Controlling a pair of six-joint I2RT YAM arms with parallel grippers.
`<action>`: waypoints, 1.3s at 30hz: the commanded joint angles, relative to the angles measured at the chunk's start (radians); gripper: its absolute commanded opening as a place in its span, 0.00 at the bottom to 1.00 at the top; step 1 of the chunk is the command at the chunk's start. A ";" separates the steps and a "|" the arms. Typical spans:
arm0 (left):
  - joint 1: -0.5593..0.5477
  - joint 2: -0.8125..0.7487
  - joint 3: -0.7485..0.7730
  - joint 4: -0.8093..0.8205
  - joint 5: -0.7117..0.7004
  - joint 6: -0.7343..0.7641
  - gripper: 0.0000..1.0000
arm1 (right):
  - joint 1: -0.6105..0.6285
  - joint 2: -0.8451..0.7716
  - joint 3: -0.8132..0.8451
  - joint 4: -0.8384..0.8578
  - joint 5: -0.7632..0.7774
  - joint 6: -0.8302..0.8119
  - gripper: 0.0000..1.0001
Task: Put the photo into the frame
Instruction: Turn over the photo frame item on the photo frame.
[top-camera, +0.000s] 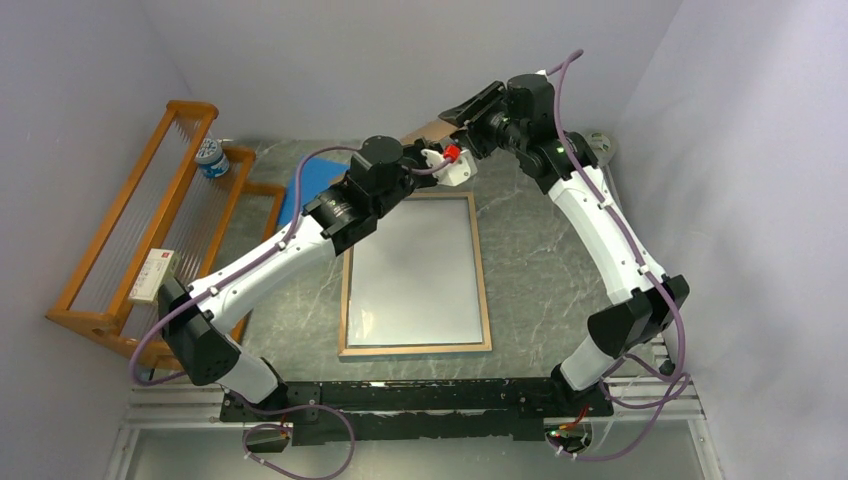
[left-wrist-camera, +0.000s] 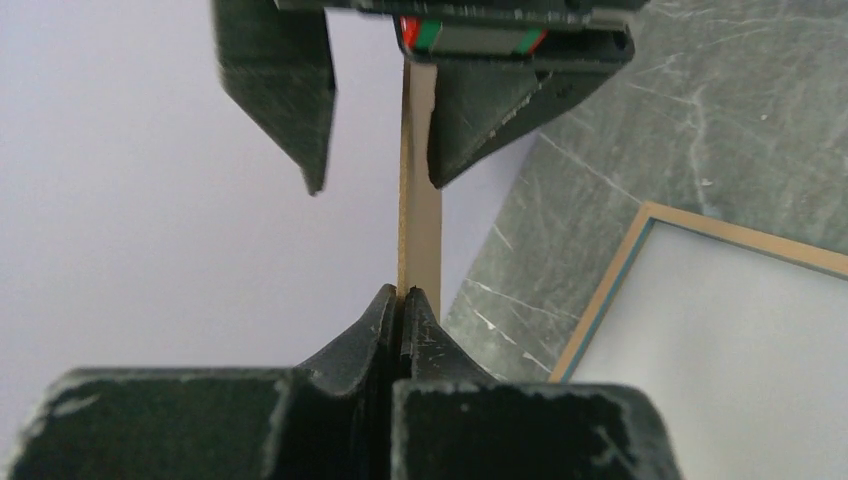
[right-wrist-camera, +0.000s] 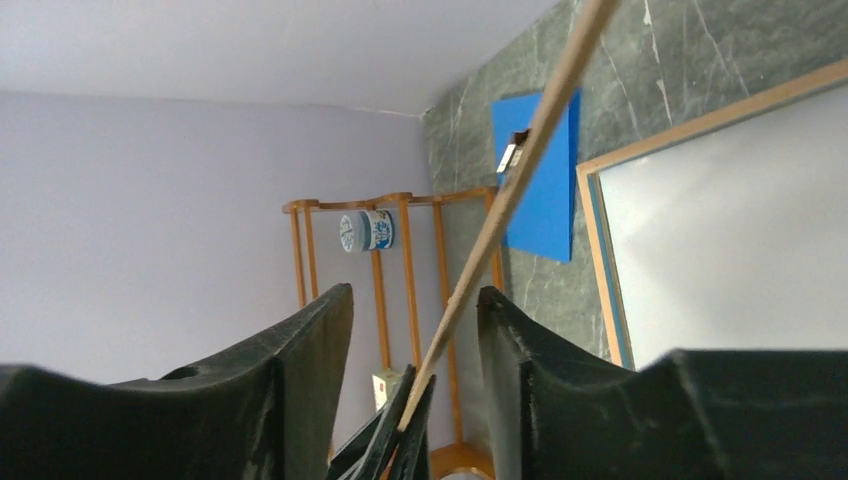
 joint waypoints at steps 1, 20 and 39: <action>-0.027 -0.020 0.014 0.178 -0.085 0.141 0.03 | 0.000 -0.026 -0.021 0.009 0.031 0.026 0.49; -0.053 0.020 0.198 -0.255 -0.017 -0.209 0.94 | -0.053 -0.024 -0.037 0.062 0.021 -0.089 0.00; 0.376 -0.059 0.149 -0.378 0.284 -0.945 0.94 | -0.181 -0.196 -0.332 0.421 -0.485 -0.544 0.00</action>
